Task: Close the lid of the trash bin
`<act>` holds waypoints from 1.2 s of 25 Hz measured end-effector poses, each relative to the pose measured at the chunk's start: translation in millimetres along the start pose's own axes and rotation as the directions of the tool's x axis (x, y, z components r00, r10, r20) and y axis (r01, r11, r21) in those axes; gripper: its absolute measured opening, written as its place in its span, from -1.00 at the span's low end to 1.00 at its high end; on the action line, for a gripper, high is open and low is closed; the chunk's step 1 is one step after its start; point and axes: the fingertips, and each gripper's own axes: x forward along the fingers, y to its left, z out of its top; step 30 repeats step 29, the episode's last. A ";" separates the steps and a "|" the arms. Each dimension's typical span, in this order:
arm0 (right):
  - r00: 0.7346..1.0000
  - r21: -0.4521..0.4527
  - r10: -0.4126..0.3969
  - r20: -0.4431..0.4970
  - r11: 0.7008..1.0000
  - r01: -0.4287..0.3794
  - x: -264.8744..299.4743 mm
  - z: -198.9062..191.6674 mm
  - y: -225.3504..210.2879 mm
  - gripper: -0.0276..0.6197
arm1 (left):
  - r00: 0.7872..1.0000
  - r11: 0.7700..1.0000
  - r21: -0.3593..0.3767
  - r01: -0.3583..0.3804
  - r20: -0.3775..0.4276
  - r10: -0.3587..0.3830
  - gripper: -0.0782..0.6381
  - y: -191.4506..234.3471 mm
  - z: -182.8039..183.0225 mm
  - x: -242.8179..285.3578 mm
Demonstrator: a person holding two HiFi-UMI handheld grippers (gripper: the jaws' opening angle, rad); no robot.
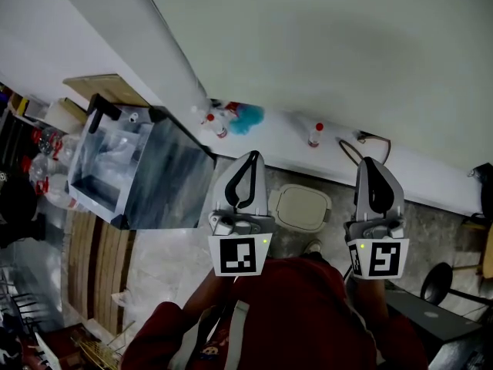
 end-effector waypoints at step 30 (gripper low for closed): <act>0.998 -0.006 -0.020 -0.062 1.000 0.019 -20.6 -22.5 -10.9 -0.91 | 0.999 1.000 -0.011 0.016 -0.029 -0.016 -0.77 -21.4 -11.0 -0.6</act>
